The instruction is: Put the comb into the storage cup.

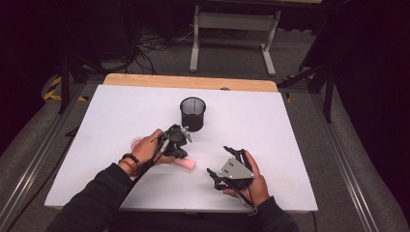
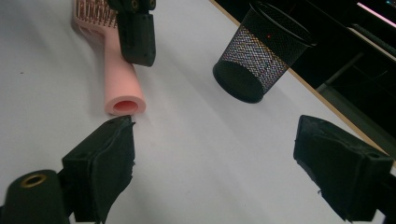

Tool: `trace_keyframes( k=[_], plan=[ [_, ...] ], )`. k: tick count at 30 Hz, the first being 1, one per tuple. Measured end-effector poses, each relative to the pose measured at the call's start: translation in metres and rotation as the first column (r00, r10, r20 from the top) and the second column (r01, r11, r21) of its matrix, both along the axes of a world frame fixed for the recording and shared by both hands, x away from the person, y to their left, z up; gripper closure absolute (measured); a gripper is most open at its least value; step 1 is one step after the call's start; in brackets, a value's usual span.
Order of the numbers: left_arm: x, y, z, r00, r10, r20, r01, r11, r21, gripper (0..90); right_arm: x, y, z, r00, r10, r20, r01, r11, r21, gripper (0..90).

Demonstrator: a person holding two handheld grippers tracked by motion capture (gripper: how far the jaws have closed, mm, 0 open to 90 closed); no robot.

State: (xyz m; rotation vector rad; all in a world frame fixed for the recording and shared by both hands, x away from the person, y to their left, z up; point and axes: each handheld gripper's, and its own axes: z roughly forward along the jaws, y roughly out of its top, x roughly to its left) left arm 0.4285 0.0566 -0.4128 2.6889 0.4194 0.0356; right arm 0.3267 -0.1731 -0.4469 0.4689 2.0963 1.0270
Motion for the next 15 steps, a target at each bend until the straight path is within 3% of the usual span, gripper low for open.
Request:
trace_keyframes(
  k=[5, 7, 9, 11, 15],
  plan=[
    [-0.004, 0.003, -0.001, 0.9998, 0.005, 0.017, -0.005, 0.9999, -0.013, 89.8, 0.0, 0.001, -0.001, 1.0, 0.001, -0.002, -0.001, 1.0, -0.004, 13.2],
    [-0.005, 0.006, -0.001, 0.9984, 0.027, 0.05, -0.026, 0.9995, -0.016, 89.8, 0.001, 0.001, -0.001, 1.0, 0.0, -0.005, 0.0, 1.0, -0.005, 13.2],
    [-0.006, 0.012, 0.0, 0.9979, 0.022, 0.062, -0.019, 0.9985, -0.051, 89.8, 0.001, 0.001, -0.001, 1.0, 0.002, -0.007, -0.002, 1.0, -0.003, 13.2],
    [-0.009, 0.02, 0.003, 0.9942, 0.037, 0.101, -0.028, 0.9957, -0.088, 89.7, 0.001, 0.001, -0.001, 0.9999, 0.0, -0.013, 0.0, 1.0, 0.0, 13.2],
    [-0.016, 0.044, 0.006, 0.9834, 0.088, 0.159, -0.057, 0.9808, -0.186, 89.5, 0.003, 0.001, -0.001, 0.9991, 0.01, -0.041, -0.009, 0.9999, 0.009, 13.1]
  ],
)
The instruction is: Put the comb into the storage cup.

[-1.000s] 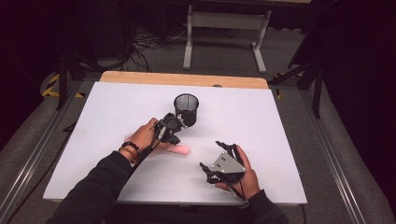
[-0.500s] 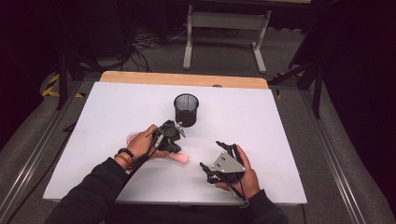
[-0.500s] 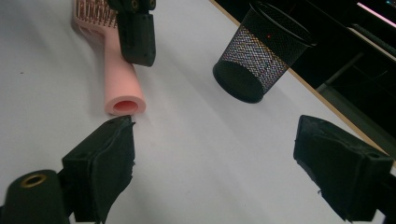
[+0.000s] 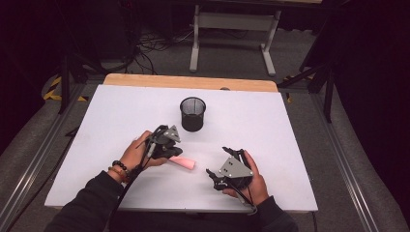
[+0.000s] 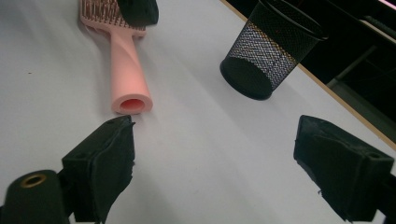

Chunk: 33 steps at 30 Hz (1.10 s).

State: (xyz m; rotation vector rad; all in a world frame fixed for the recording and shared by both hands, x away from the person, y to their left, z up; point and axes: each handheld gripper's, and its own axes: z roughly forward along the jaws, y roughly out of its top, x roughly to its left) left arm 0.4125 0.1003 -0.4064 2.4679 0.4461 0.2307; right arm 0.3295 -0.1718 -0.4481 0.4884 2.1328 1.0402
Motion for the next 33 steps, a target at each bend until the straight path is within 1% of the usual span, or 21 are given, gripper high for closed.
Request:
trace_keyframes(
  k=[3, 5, 7, 9, 10, 11, 12, 13, 14, 16, 18, 19, 21, 23, 25, 26, 28, 29, 30, 32, 33],
  plan=[
    [-0.006, 0.021, 0.001, 0.9973, 0.039, 0.062, -0.034, 0.9963, -0.079, 87.2, 0.001, 0.002, 0.002, 0.9995, 0.012, -0.028, -0.012, 0.9999, 0.011, 13.0],
    [-0.012, 0.034, 0.001, 0.9928, 0.048, 0.11, -0.033, 0.9912, -0.128, 86.9, 0.003, 0.003, 0.002, 0.999, 0.014, -0.044, -0.013, 0.9998, 0.013, 12.9],
    [-0.017, 0.044, 0.0, 0.9865, 0.078, 0.144, -0.056, 0.9873, -0.149, 86.4, 0.005, 0.004, 0.003, 0.998, 0.012, -0.062, -0.011, 0.9997, 0.02, 12.8],
    [-0.024, 0.053, -0.002, 0.9764, 0.097, 0.193, -0.061, 0.9807, -0.186, 83.1, 0.008, 0.005, 0.004, 0.9956, 0.014, -0.092, -0.011, 0.9992, 0.037, 12.6],
    [-0.024, 0.053, -0.002, 0.9764, 0.097, 0.193, -0.061, 0.9807, -0.186, 83.4, 0.008, 0.005, 0.004, 0.9956, 0.014, -0.092, -0.011, 0.9992, 0.037, 12.6],
    [-0.027, 0.059, -0.003, 0.9734, 0.106, 0.203, -0.065, 0.9775, -0.201, 83.4, 0.009, 0.005, 0.005, 0.9948, 0.011, -0.101, -0.008, 0.9993, 0.037, 12.5],
    [-0.031, 0.064, -0.005, 0.9648, 0.12, 0.234, -0.069, 0.9741, -0.215, 82.8, 0.011, 0.005, 0.006, 0.9939, 0.012, -0.11, -0.007, 0.9991, 0.042, 12.4],
    [-0.035, 0.069, -0.007, 0.9613, 0.125, 0.246, -0.064, 0.9682, -0.242, 81.5, 0.012, 0.006, 0.006, 0.9913, 0.015, -0.131, -0.008, 0.9987, 0.049, 12.2],
    [-0.037, 0.073, -0.008, 0.9636, 0.11, 0.243, -0.047, 0.9664, -0.253, 81.3, 0.014, 0.006, 0.007, 0.9898, 0.012, -0.142, -0.004, 0.9986, 0.052, 12.2],
    [-0.042, 0.077, -0.009, 0.9506, 0.114, 0.289, -0.043, 0.9696, -0.241, 78.3, 0.016, 0.006, 0.008, 0.9879, 0.015, -0.155, -0.005, 0.9981, 0.062, 12.1],
    [-0.045, 0.081, -0.01, 0.9511, 0.101, 0.292, -0.026, 0.9676, -0.251, 76.0, 0.017, 0.006, 0.01, 0.9874, 0.012, -0.157, -0.002, 0.9978, 0.066, 12.0],
    [-0.048, 0.083, -0.011, 0.9447, 0.109, 0.309, -0.025, 0.965, -0.261, 74.2, 0.018, 0.005, 0.011, 0.9867, 0.017, -0.162, -0.006, 0.9975, 0.07, 12.0],
    [-0.051, 0.087, -0.012, 0.9401, 0.11, 0.323, -0.017, 0.9608, -0.277, 70.0, 0.019, 0.005, 0.013, 0.9868, 0.014, -0.161, -0.002, 0.9974, 0.072, 12.0],
    [-0.054, 0.089, -0.015, 0.9219, 0.137, 0.362, -0.03, 0.9582, -0.284, 64.2, 0.02, 0.005, 0.014, 0.985, 0.02, -0.171, -0.007, 0.9969, 0.078, 12.0],
    [-0.055, 0.092, -0.018, 0.9256, 0.132, 0.355, -0.024, 0.9553, -0.295, 55.6, 0.023, 0.006, 0.016, 0.984, 0.013, -0.178, 0.0, 0.9974, 0.071, 11.7],
    [-0.056, 0.094, -0.019, 0.9173, 0.143, 0.372, -0.03, 0.9551, -0.295, 52.8, 0.024, 0.006, 0.017, 0.9828, 0.014, -0.184, -0.001, 0.9974, 0.071, 11.4],
    [-0.057, 0.097, -0.022, 0.9214, 0.151, 0.358, -0.037, 0.9511, -0.307, 47.8, 0.025, 0.007, 0.018, 0.9805, 0.016, -0.196, -0.003, 0.9977, 0.068, 11.2],
    [-0.058, 0.098, -0.023, 0.9133, 0.165, 0.372, -0.044, 0.9494, -0.311, 41.5, 0.026, 0.007, 0.019, 0.9795, 0.016, -0.201, -0.003, 0.9979, 0.065, 10.9],
    [-0.059, 0.1, -0.025, 0.9128, 0.168, 0.372, -0.046, 0.9477, -0.316, 36.6, 0.027, 0.008, 0.02, 0.9779, 0.019, -0.208, -0.006, 0.9977, 0.067, 10.7],
    [-0.061, 0.103, -0.026, 0.9127, 0.167, 0.373, -0.041, 0.9453, -0.324, 34.4, 0.029, 0.009, 0.021, 0.9764, 0.023, -0.215, -0.009, 0.9976, 0.068, 10.6],
    [-0.062, 0.105, -0.027, 0.9121, 0.176, 0.37, -0.043, 0.939, -0.341, 27.0, 0.031, 0.011, 0.022, 0.9754, 0.023, -0.219, -0.01, 0.9981, 0.06, 10.1]
  ],
)
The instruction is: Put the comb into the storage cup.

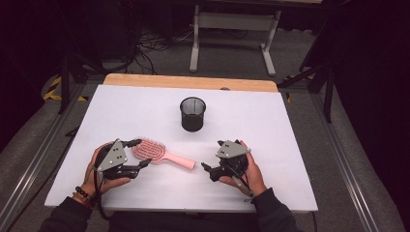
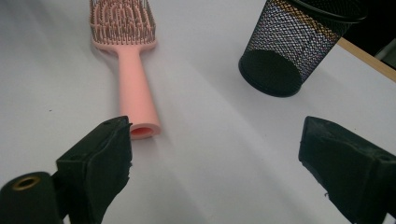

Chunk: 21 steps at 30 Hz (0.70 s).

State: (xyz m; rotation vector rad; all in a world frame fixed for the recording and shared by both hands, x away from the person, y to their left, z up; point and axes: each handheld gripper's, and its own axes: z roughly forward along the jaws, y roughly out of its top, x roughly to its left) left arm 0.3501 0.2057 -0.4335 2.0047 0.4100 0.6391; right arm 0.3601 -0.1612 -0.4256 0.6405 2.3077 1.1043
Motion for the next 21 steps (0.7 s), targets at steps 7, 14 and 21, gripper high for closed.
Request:
trace_keyframes(
  k=[7, 14, 21],
  plan=[
    [-0.009, 0.016, -0.012, 0.999, 0.021, -0.041, -0.023, 0.9977, -0.064, 13.9, 0.007, 0.005, 0.004, 0.9996, 0.017, -0.022, -0.017, 0.9998, -0.006, 9.2],
    [-0.014, 0.031, -0.023, 0.9971, 0.04, -0.064, -0.044, 0.9963, -0.074, 9.5, 0.011, 0.011, 0.009, 0.9989, 0.03, -0.036, -0.03, 0.9995, 0.0, 9.2],
    [-0.018, 0.045, -0.028, 0.9938, 0.058, -0.095, -0.067, 0.9932, -0.095, 6.1, 0.016, 0.023, 0.013, 0.9959, 0.056, -0.072, -0.057, 0.9982, -0.017, 8.9]
  ],
)
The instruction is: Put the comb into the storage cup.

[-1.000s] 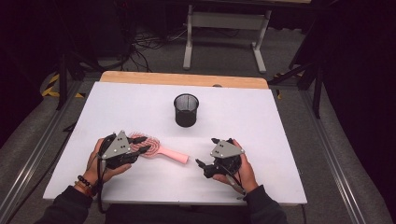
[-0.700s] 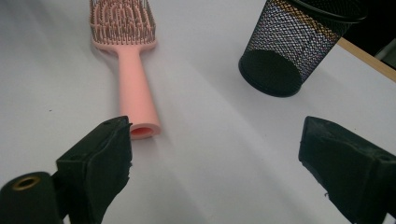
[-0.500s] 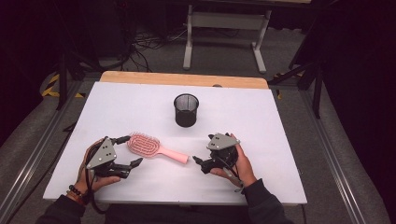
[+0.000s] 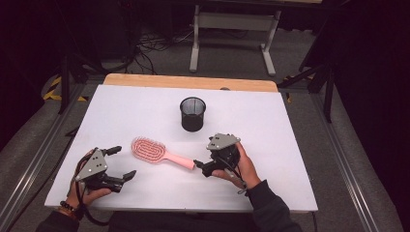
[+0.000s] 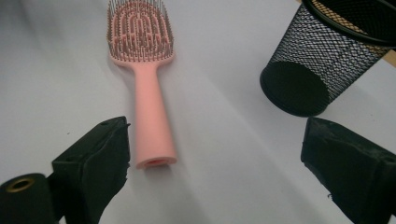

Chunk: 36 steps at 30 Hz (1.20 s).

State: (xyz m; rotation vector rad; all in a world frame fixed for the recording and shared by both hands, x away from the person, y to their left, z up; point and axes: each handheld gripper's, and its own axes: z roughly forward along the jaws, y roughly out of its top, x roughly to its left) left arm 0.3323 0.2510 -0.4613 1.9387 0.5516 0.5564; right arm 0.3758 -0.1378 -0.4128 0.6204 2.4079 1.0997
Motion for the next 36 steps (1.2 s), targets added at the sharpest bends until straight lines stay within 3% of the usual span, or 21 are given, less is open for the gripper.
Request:
trace_keyframes(
  k=[2, 5, 8, 15, 25, 28, 30, 36],
  plan=[
    [-0.001, 0.0, -0.001, 0.9999, 0.015, 0.005, -0.015, 0.9996, 0.025, 5.1, 0.002, 0.006, 0.0, 0.9998, 0.016, -0.008, -0.016, 0.9998, -0.011, 8.5],
    [-0.003, -0.002, -0.002, 0.9998, 0.018, 0.011, -0.019, 0.9996, 0.022, 4.6, 0.005, 0.012, 0.0, 0.9998, 0.006, -0.021, -0.006, 0.9998, -0.019, 8.0],
    [-0.002, -0.002, -0.003, 0.9999, 0.011, 0.003, -0.011, 0.9998, 0.017, 4.4, 0.011, 0.021, -0.002, 0.9977, 0.024, -0.064, -0.026, 0.9994, -0.022, 7.4],
    [0.0, 0.0, -0.005, 1.0, 0.006, -0.008, -0.005, 1.0, 0.006, 4.4, 0.02, 0.047, -0.008, 0.9857, 0.092, -0.141, -0.104, 0.9914, -0.079, 8.4],
    [0.0, -0.003, -0.007, 0.9997, -0.011, -0.022, 0.011, 0.9998, 0.018, 4.3, 0.03, 0.088, -0.019, 0.9691, 0.136, -0.206, -0.175, 0.9677, -0.182, 13.1],
    [0.0, -0.003, -0.006, 0.9997, -0.01, -0.023, 0.011, 0.9998, 0.017, 4.3, 0.036, 0.099, -0.023, 0.9578, 0.15, -0.246, -0.209, 0.9492, -0.235, 14.1],
    [0.0, -0.003, -0.006, 0.9997, -0.01, -0.021, 0.01, 0.9998, 0.018, 4.3, 0.041, 0.104, -0.024, 0.9486, 0.15, -0.278, -0.219, 0.9465, -0.237, 15.6],
    [-0.001, -0.002, -0.006, 0.9996, -0.013, -0.026, 0.013, 0.9998, 0.016, 4.3, 0.051, 0.118, -0.023, 0.9425, 0.124, -0.31, -0.211, 0.9407, -0.265, 26.2]
  ],
)
